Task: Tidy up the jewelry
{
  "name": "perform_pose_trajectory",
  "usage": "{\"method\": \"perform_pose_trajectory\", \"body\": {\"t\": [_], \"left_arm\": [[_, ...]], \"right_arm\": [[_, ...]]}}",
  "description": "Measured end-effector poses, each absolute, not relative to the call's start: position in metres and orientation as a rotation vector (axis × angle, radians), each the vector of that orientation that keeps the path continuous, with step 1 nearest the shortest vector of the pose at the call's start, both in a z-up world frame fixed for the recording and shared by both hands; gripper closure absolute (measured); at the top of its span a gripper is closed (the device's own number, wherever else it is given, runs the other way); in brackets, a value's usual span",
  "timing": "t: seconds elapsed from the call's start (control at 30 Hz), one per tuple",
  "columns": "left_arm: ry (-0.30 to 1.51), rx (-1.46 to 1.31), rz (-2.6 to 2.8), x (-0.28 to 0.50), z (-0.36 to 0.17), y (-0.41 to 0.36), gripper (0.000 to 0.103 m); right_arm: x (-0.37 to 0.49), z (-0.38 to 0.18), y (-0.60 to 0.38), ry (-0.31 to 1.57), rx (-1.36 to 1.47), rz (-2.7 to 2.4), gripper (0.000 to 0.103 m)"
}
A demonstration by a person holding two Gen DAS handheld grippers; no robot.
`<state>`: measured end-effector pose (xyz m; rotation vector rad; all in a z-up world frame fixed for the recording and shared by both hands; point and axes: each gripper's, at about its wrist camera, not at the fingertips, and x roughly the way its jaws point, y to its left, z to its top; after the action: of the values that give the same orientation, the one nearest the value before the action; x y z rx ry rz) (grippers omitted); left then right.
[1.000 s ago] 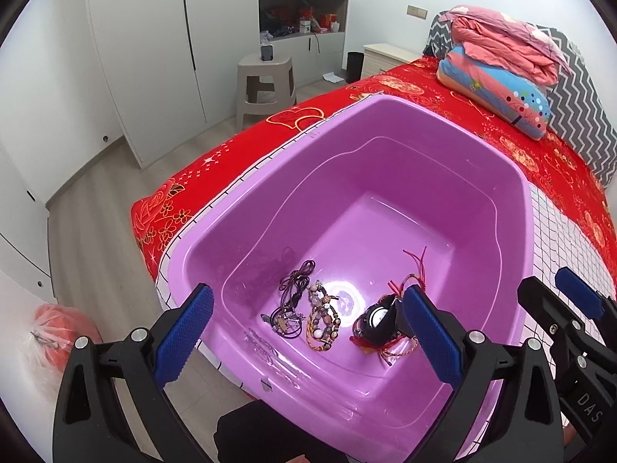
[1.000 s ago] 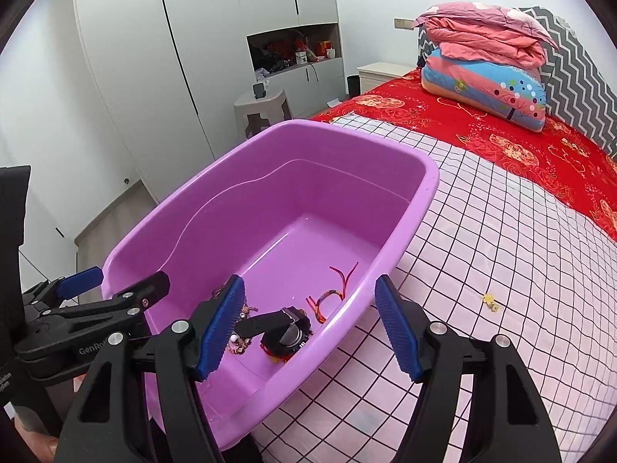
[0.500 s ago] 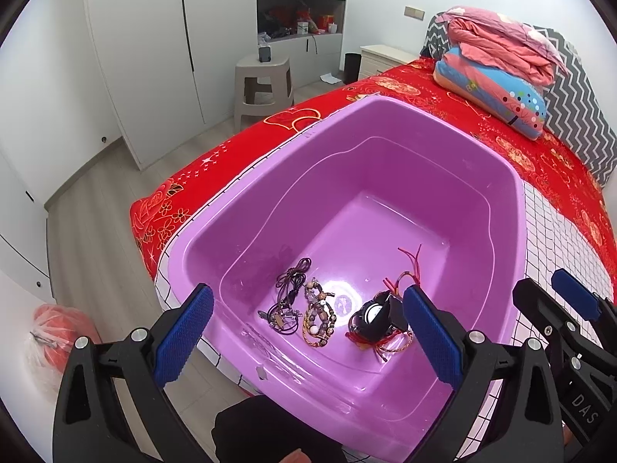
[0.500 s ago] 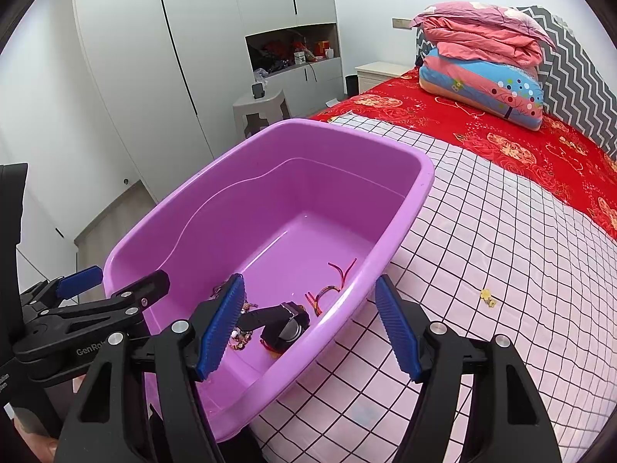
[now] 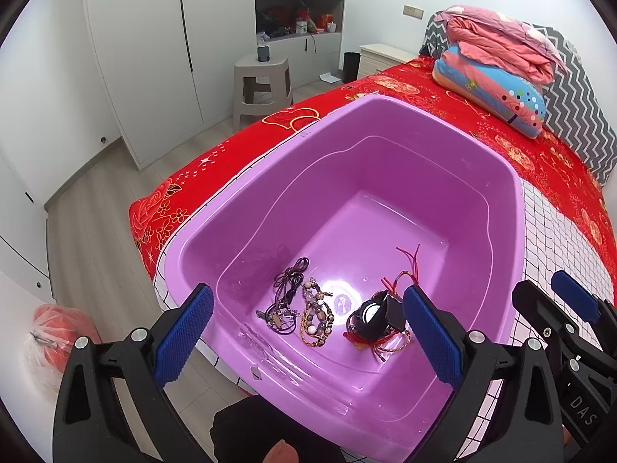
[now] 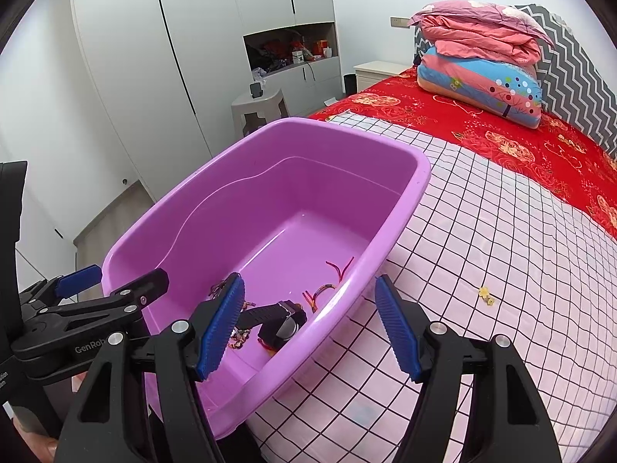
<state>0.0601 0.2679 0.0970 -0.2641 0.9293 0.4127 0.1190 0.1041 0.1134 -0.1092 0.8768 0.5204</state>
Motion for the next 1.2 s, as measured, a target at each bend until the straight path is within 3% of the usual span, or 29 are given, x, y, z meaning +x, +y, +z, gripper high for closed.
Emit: {"method": "perform_pose_trajectory", "body": {"t": [1.2], "left_arm": [[0.973,-0.304,0.375,0.066,0.084,0.27,0.006]], "right_arm": [[0.116,0.098,0.104,0.891,-0.103,0.526,0.036]]}}
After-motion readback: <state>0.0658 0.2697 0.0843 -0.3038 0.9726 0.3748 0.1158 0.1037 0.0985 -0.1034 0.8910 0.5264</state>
